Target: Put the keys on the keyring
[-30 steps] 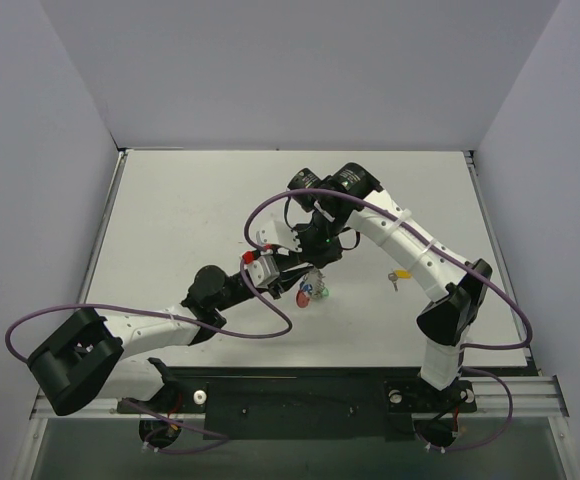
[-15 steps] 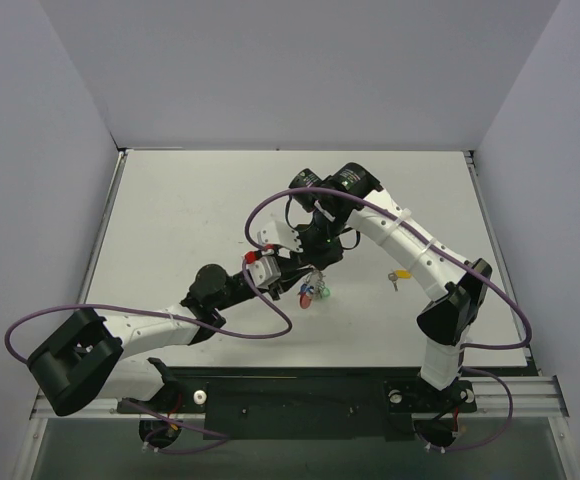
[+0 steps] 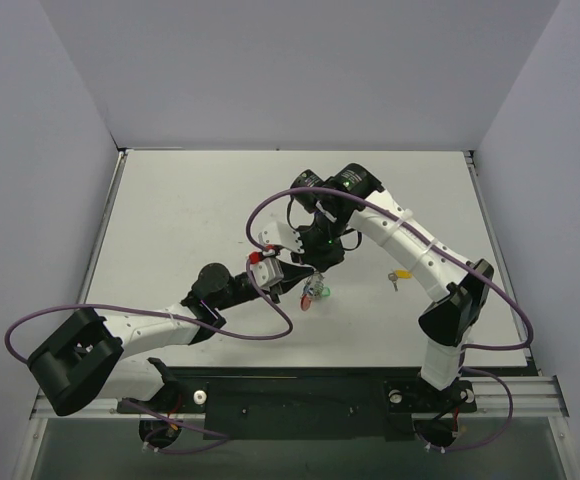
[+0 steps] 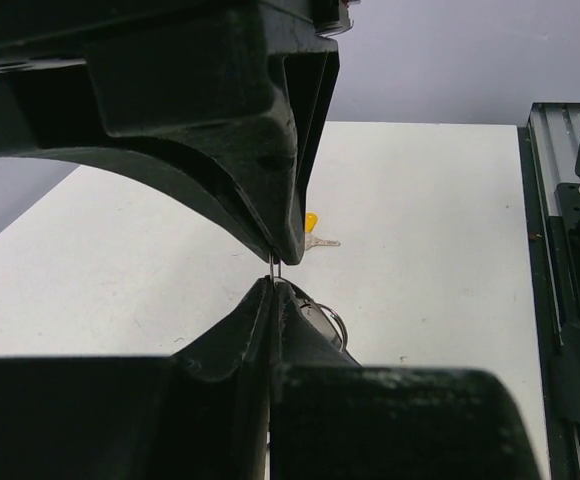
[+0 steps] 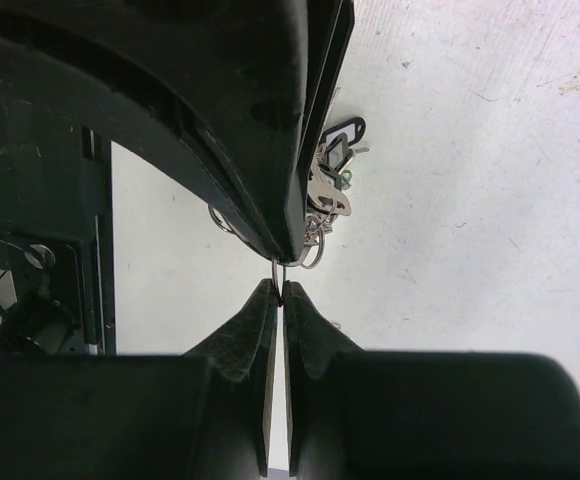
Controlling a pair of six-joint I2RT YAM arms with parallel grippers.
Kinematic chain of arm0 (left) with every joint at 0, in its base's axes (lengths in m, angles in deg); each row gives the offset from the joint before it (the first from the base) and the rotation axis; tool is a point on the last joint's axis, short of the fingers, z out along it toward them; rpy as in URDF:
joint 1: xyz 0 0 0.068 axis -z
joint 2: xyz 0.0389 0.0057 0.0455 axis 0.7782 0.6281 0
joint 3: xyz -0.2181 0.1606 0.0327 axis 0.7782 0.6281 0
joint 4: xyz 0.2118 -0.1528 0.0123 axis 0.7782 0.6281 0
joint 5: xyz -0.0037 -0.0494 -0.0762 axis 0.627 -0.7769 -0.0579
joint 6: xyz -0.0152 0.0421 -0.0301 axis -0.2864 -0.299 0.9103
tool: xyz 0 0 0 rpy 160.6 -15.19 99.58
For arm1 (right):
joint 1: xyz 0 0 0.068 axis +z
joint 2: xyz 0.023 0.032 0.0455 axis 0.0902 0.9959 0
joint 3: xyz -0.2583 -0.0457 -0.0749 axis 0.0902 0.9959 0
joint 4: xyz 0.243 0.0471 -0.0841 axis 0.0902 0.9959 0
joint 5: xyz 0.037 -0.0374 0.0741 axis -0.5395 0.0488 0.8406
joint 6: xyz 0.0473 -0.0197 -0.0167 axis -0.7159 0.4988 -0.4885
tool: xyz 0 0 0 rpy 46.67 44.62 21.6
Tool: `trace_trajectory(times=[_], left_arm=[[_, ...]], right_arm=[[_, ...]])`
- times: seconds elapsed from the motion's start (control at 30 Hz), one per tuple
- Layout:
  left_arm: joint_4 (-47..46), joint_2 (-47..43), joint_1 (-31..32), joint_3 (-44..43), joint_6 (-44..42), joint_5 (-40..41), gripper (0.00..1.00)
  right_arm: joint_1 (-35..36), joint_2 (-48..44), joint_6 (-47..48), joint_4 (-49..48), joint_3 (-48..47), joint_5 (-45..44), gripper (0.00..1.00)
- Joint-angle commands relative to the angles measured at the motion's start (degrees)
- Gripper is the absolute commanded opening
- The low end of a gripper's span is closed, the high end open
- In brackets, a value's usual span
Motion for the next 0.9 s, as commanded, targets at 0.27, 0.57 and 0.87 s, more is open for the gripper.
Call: trace_trajectory(times=[0.27,0.57,0.87], left_arm=[[-5.0,-2.61,-0.13,-1.4,3.16,0.45,0.15],[-7.63,-2.08,-0.05,-0.87,6.32,1.51,0.15],[-10.97,-1.99,-0.83,-0.08,9.04,2.04,0.18]], right_arm=[[-0.16,-3.61,0.06,10.3,1.24,2.81,0.0],[-0.25,-3.88,0.06,10.21,1.5,2.98,0.0],[-0.51,-4.32,0.24,9.95,1.94,3.16,0.0]])
